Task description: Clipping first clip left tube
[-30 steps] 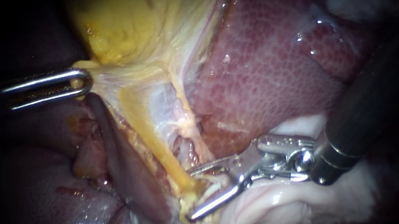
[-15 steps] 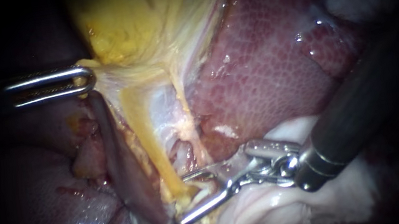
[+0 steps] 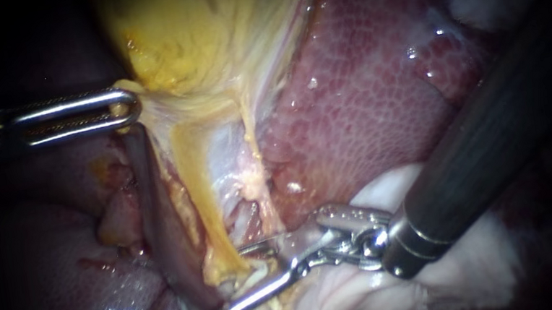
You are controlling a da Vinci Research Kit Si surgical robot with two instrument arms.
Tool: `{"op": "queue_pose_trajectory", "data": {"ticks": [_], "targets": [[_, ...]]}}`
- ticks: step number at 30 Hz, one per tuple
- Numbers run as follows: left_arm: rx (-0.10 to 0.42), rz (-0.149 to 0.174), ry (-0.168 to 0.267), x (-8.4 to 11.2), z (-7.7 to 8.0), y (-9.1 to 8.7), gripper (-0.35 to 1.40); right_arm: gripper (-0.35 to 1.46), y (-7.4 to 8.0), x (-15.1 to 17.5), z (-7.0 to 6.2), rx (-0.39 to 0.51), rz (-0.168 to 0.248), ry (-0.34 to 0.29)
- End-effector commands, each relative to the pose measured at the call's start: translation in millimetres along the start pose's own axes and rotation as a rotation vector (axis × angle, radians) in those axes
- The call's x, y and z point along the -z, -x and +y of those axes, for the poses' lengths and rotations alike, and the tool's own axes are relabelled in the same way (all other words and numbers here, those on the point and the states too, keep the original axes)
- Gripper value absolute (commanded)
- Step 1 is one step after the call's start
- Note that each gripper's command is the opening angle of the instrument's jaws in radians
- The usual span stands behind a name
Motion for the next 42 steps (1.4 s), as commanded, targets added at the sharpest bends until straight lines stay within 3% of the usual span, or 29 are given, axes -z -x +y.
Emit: {"op": "queue_pose_trajectory", "data": {"ticks": [1, 6, 13, 17, 20, 25, 29, 34, 42], "targets": [[-0.002, 0.0, -0.001, 0.2, 0.0, 0.1, -0.35, 0.58, 0.3, 0.2, -0.2, -0.009, -0.01, -0.014], [-0.001, 0.001, -0.003, 0.6, 0.1, 0.3, -0.35, 0.58, 0.7, 1.0, -0.8, -0.017, -0.019, -0.03], [-0.001, 0.001, -0.003, 0.6, 0.1, 0.4, -0.35, 0.56, 0.4, 1.6, -0.2, -0.019, -0.009, -0.016], [-0.001, 0.001, -0.003, 0.6, 0.1, 0.4, -0.35, 0.54, -0.7, 2.9, 1.5, -0.025, 0.005, 0.063], [0.0, 0.001, -0.001, 0.6, -0.2, 0.4, -0.35, 0.57, -1.8, 4.1, 2.6, -0.004, 0.039, 0.123], [-0.005, 0.001, -0.001, 0.5, -1.0, 0.7, -0.35, 0.59, -3.0, 4.5, 3.5, 0.018, 0.067, 0.183], [-0.004, 0.002, -0.006, 0.5, -1.5, 0.8, -0.35, 0.59, -3.2, 3.5, 3.5, 0.018, 0.083, 0.169], [-0.009, 0.002, -0.007, 0.5, -1.5, 0.9, -0.35, 0.59, -3.3, 2.5, 2.3, 0.021, 0.094, 0.103], [-0.015, 0.004, -0.012, 0.8, -0.6, 0.9, -0.35, 0.59, -0.4, 1.5, 0.4, -0.024, 0.032, -0.002]]}}
